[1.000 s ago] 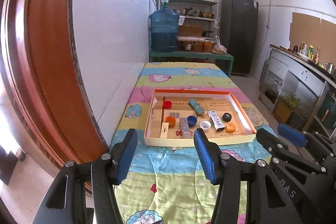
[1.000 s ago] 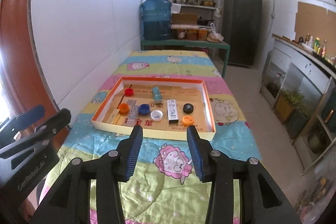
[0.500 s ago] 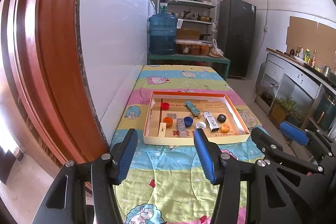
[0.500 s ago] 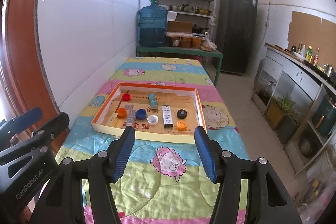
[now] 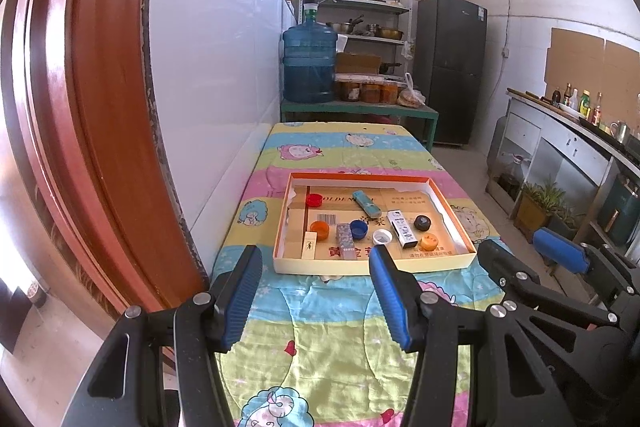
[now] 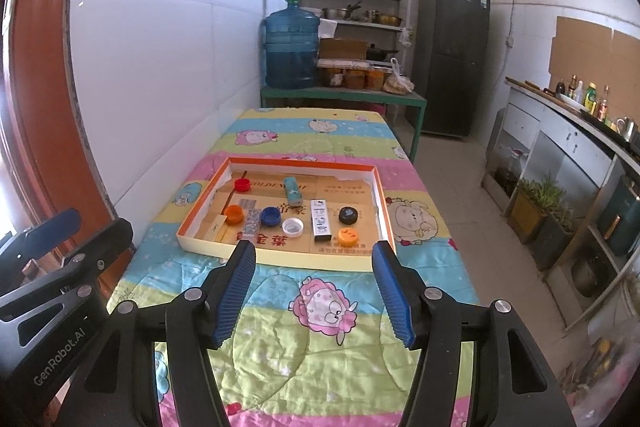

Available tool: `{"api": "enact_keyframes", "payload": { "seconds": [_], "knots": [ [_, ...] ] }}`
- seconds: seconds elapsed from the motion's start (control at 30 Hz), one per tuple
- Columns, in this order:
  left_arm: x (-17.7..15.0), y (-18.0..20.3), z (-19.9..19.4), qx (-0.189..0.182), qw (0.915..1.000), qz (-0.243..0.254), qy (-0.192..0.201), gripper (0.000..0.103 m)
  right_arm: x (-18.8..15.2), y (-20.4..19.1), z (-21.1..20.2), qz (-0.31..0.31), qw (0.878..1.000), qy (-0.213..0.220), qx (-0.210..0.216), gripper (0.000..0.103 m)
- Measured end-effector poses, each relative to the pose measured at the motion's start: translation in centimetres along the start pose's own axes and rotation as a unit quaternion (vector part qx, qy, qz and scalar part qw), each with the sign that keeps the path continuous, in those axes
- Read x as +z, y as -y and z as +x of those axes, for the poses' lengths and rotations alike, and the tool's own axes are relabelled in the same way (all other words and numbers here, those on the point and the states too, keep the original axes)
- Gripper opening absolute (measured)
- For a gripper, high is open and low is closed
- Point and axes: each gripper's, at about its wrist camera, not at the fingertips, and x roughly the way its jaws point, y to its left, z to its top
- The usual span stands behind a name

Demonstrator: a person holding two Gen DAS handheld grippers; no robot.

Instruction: Organize rigid objects

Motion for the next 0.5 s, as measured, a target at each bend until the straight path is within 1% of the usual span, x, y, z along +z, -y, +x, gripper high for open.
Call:
{"api": "enact_keyframes", "payload": {
  "seconds": [0.5],
  "knots": [
    [-0.18, -0.04, 0.3, 0.0, 1.0, 0.001, -0.002, 0.055, 0.02, 0.14, 0.13, 0.0, 1.0, 0.0, 0.001, 0.063]
  ]
}}
